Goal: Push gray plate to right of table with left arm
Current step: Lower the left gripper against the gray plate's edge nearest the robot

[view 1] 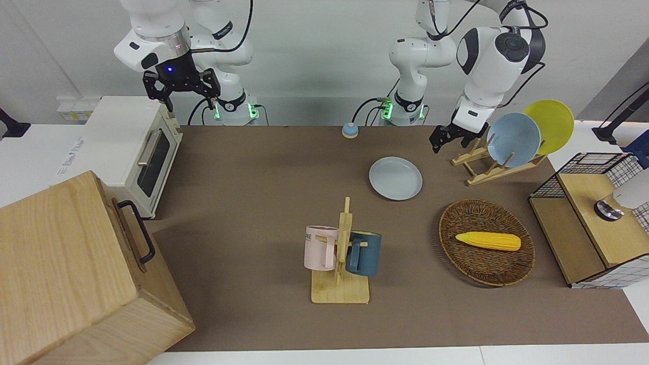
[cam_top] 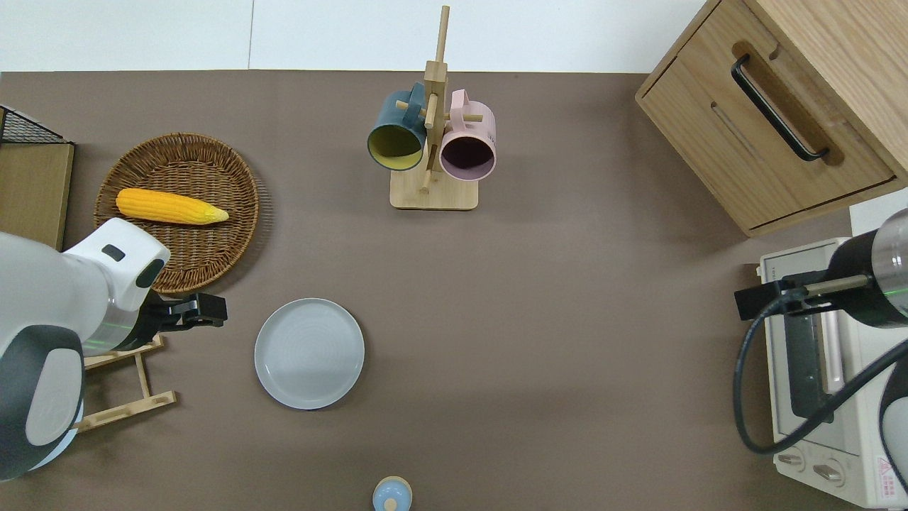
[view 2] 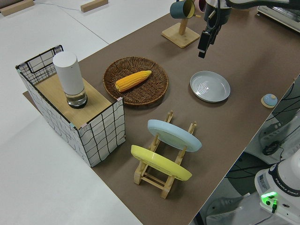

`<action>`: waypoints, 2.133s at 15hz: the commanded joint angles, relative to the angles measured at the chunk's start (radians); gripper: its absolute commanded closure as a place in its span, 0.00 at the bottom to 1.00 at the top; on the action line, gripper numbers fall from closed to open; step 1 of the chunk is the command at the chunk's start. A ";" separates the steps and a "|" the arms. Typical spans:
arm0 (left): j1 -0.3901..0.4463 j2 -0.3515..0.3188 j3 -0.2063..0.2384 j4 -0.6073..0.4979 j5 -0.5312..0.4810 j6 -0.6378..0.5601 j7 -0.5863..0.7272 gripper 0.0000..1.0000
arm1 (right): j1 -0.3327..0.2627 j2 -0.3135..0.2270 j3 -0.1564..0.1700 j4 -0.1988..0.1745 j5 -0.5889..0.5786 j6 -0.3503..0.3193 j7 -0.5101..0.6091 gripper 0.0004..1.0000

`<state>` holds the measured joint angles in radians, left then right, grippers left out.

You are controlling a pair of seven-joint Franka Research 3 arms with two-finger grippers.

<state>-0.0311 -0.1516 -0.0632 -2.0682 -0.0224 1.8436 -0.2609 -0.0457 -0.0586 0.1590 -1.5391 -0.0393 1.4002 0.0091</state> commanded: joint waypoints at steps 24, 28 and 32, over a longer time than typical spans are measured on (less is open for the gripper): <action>0.002 0.155 0.003 -0.311 -0.070 0.408 0.018 0.31 | -0.008 -0.010 0.005 -0.004 0.001 -0.012 -0.008 0.00; -0.006 0.164 -0.004 -0.317 -0.091 0.408 0.018 0.38 | -0.008 -0.010 0.005 -0.004 -0.001 -0.012 -0.008 0.00; -0.007 0.168 -0.012 -0.320 -0.123 0.408 0.018 0.97 | -0.008 -0.010 0.005 -0.004 -0.001 -0.012 -0.008 0.00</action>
<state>-0.0331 0.0174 -0.0765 -2.3685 -0.1230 2.2247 -0.2587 -0.0457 -0.0586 0.1590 -1.5391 -0.0393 1.4002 0.0091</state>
